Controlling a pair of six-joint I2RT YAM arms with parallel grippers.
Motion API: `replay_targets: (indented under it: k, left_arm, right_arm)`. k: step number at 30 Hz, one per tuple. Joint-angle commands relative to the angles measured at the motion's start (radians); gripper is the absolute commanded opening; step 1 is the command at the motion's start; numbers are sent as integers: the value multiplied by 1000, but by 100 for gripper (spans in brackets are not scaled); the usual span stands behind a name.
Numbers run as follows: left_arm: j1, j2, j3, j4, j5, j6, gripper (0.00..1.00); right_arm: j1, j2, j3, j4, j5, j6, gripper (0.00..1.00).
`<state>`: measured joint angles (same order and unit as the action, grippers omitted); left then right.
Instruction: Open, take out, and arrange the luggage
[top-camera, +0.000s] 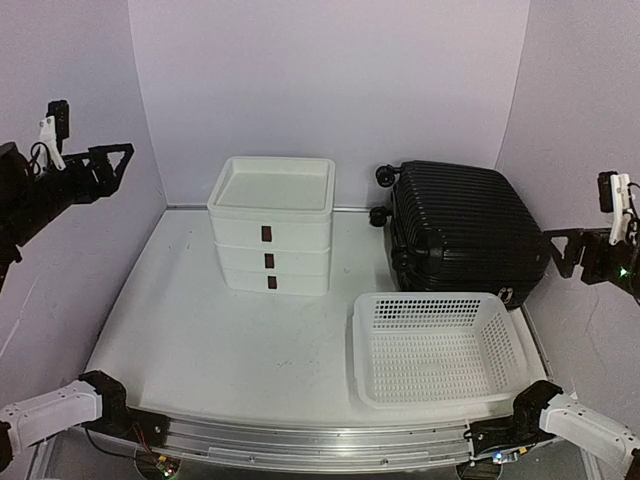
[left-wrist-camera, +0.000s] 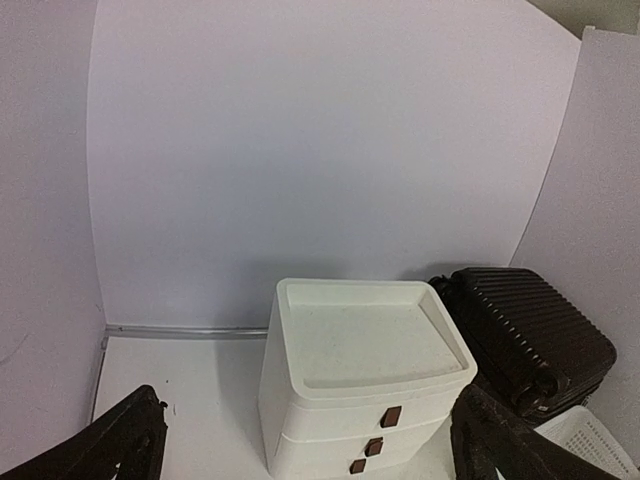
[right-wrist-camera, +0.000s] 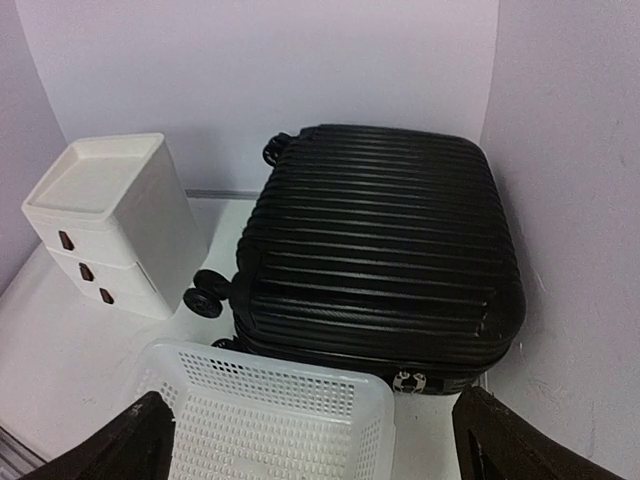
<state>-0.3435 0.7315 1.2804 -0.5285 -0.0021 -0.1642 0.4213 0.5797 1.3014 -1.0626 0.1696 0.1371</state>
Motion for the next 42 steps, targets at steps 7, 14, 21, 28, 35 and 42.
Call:
replay_targets:
  k: [7,14,21,28,35,42]
  left_arm:
    - [99,178,-92,92,320,-108,99]
    - [-11,406,-26,43,411,-11,99]
    - [-178,615,73,28,310,178,98]
    - [-379,754,188,24,101,506,97]
    - [-440,873,330,18,-25,734,99]
    - [-450,1035,485,-9,-94,827,99]
  right_arm:
    - [-154,96,-144,9,-67,102,98]
    - [-223,167,-221,29,-208,138,98]
    - [-252,190,-268,41,-323,165,98]
    - [-262,179,-288,47,-372,172,98]
    - [-263,173,-298,53,-394,173,98]
    - [-264,155,-307,56,-398,178,98]
